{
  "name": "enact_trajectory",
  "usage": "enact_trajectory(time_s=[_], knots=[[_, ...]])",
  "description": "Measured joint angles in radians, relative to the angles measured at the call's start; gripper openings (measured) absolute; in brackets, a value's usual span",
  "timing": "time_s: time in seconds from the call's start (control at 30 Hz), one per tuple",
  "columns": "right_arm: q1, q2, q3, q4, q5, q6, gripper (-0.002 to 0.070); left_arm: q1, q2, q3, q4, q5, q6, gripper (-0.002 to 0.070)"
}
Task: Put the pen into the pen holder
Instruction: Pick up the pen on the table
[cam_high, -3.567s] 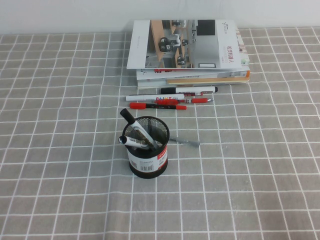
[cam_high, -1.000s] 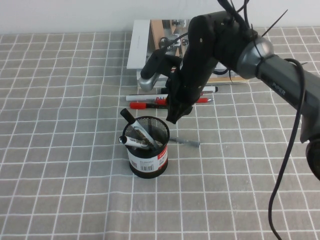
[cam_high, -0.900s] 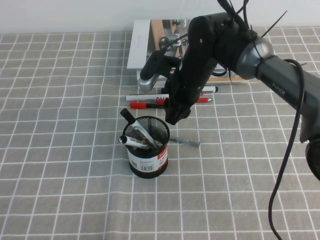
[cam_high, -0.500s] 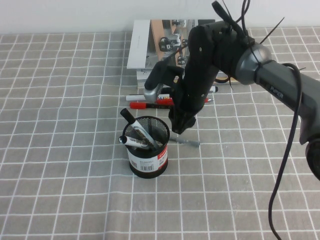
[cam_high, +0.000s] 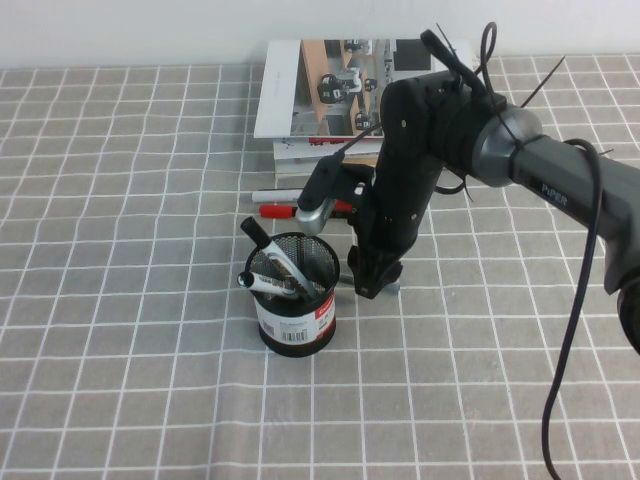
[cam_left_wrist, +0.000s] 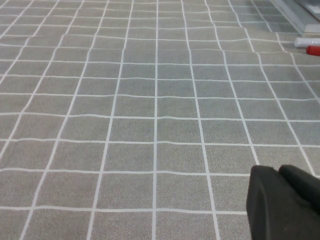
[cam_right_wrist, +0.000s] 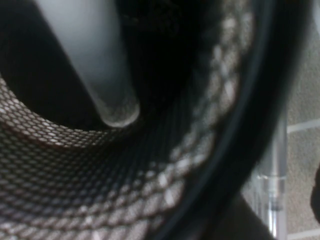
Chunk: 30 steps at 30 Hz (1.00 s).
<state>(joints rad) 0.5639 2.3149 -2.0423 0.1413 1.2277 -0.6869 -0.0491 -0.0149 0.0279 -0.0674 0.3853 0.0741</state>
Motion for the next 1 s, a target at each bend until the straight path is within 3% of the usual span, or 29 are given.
enact_trajectory(time_s=[0.3,0.57,0.87,1.0], knots=[[0.0,0.017,0.0,0.008,-0.002,-0.01,0.0279,0.0,0.0,0.0,0.0,0.0,0.0,-0.0003],[0.0,0.019,0.0,-0.001,-0.01,0.048,0.006,0.0,0.0,0.0,0.0,0.0,0.0,-0.0003],[0.0,0.002,0.002,-0.162,-0.008,0.264,0.0055,0.0,0.0,0.0,0.0,0.0,0.0,-0.0003],[-0.038,-0.045,0.008,-0.124,-0.004,0.338,0.0032,0.0,0.0,0.0,0.0,0.0,0.0,-0.0003]])
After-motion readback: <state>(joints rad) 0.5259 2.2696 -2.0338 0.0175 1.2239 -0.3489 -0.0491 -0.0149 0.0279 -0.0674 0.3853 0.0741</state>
